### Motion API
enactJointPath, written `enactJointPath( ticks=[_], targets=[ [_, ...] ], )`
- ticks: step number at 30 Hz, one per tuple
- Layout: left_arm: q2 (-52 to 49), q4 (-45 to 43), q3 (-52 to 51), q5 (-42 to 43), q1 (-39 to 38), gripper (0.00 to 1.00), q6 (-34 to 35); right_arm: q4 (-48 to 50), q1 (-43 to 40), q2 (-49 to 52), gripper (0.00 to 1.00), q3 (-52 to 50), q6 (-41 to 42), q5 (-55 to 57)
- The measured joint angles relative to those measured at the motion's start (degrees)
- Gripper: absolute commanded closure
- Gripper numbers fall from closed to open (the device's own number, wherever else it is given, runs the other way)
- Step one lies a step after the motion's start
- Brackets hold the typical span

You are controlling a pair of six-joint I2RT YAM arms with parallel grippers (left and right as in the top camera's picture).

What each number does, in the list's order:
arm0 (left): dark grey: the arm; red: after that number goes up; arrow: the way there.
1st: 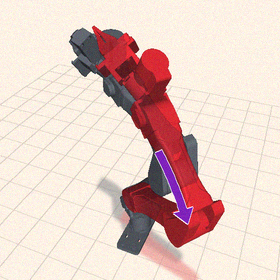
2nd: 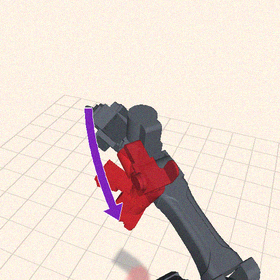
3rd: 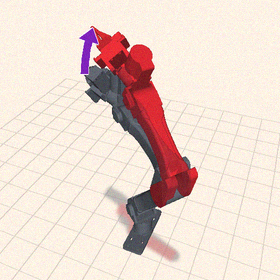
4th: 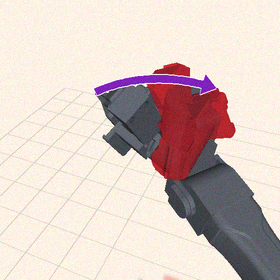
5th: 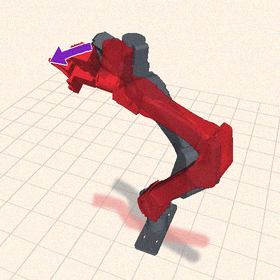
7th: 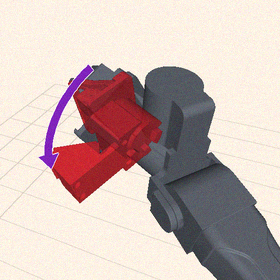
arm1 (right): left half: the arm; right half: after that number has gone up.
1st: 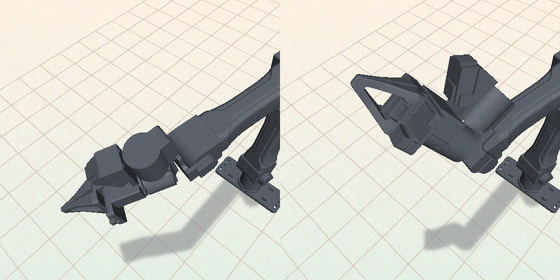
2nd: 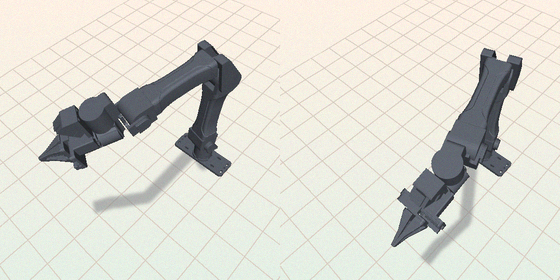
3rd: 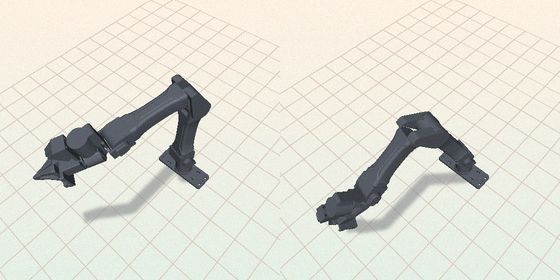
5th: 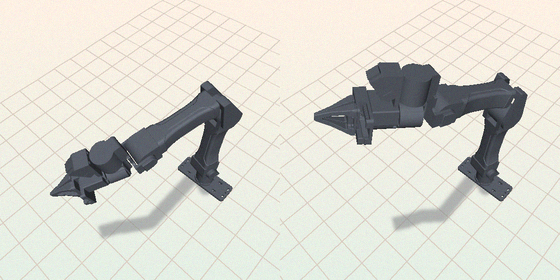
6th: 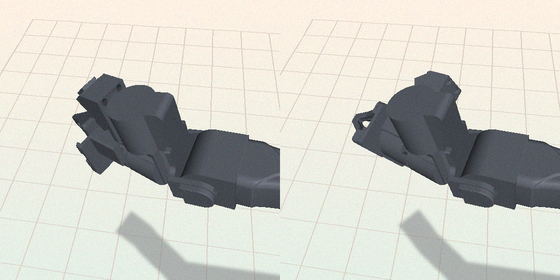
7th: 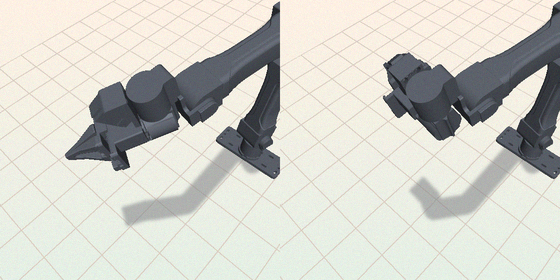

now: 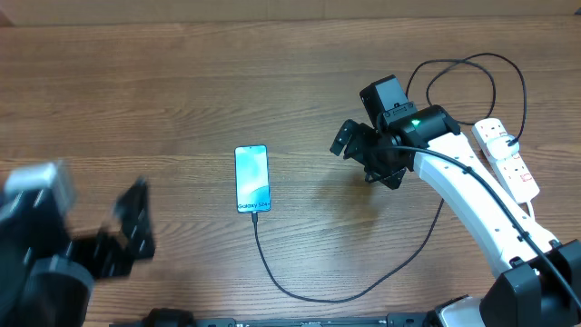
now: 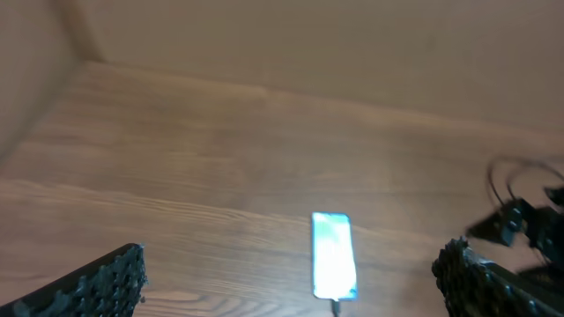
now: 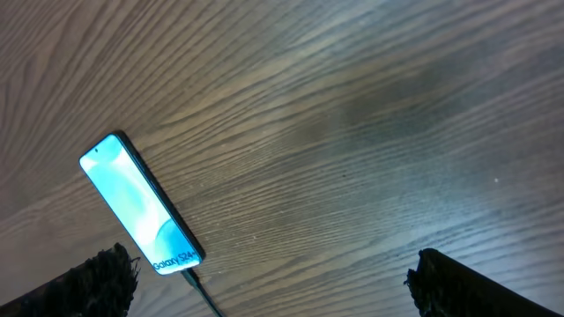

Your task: Plug charger to phone and switch on socket

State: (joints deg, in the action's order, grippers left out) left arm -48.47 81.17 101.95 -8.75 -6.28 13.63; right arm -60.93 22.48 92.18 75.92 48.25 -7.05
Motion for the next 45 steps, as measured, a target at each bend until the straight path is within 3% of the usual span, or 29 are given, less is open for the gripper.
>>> enactJointPath(
  ticks=[5, 14, 21, 28, 39, 45],
  targets=[
    [8.9, 2.8, -2.6, -6.5, 0.0, 0.01, 0.7, -3.2, 0.0, 0.0, 0.00, 0.0, 5.4, 1.2],
    [10.1, 11.9, -6.7, -8.6, -0.3, 0.01, 1.3, -8.8, 0.0, 0.0, 0.00, -0.2, 14.2, 8.0],
    [12.5, 8.7, -17.7, -8.4, -0.5, 0.00, 1.3, -9.9, 0.0, 0.0, 0.00, -0.3, 15.5, 10.7],
    [25.4, 6.8, -29.2, -8.1, -0.5, 0.00, 1.3, -10.2, 0.0, 0.0, 0.00, -0.3, 16.0, 11.9],
    [44.0, 5.8, -30.3, -7.7, -0.5, 0.00, 1.3, -10.3, 0.0, 0.0, 0.00, -0.3, 16.1, 12.0],
    [47.8, 6.2, -29.2, -7.8, -0.4, 0.00, 1.7, -10.2, 0.0, 0.0, 0.00, -0.3, 16.1, 12.0]
  ],
)
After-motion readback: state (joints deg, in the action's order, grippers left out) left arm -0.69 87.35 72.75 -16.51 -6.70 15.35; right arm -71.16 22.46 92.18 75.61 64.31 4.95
